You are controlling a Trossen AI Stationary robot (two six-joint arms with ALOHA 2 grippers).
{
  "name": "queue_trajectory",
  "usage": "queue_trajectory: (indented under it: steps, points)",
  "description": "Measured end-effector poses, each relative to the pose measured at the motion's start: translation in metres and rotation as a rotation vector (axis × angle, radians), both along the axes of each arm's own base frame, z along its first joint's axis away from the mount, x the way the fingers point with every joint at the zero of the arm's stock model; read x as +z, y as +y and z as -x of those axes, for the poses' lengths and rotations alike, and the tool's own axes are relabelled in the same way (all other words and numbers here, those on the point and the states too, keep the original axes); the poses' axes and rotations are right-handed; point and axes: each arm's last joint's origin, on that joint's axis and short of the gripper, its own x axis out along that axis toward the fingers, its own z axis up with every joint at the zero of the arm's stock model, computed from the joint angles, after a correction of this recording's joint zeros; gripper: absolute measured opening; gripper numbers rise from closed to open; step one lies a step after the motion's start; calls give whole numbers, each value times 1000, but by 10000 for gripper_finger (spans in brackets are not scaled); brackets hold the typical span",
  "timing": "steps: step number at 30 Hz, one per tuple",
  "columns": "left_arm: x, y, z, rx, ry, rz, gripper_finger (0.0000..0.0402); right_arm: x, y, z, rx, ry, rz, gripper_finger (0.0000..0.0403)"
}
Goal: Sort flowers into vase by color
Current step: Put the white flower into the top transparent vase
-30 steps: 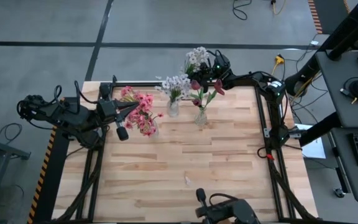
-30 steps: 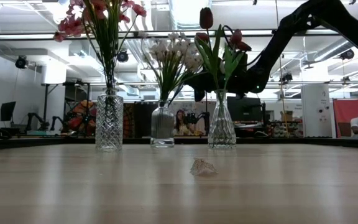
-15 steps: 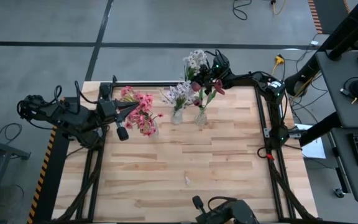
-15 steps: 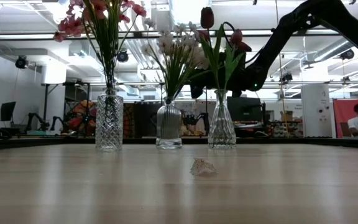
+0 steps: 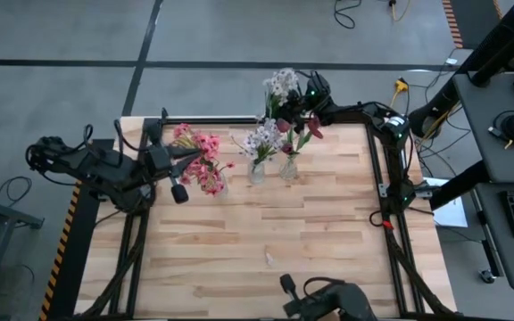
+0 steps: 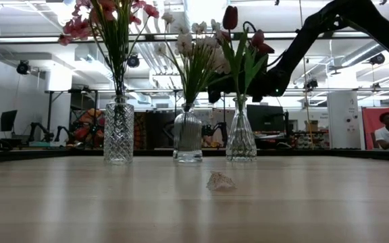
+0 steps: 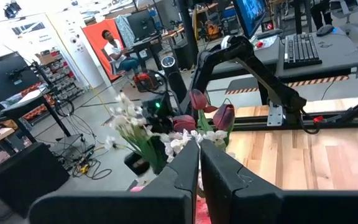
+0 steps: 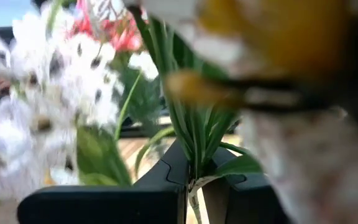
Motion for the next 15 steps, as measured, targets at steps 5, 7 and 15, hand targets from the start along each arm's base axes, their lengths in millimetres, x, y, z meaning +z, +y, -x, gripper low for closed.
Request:
queue_trajectory:
  steps: [5, 7, 15]
  points:
    - [-3, -5, -11, -1, 28, -16, 26, 27, -15, 5, -30, -26, -3, 18]
    - [-3, -7, -16, -2, 32, -20, 42, 36, -18, 4, -31, -33, -7, 18]
    - [-13, -18, -39, 6, 80, -44, 129, 101, -37, 11, -18, -89, 34, 18]
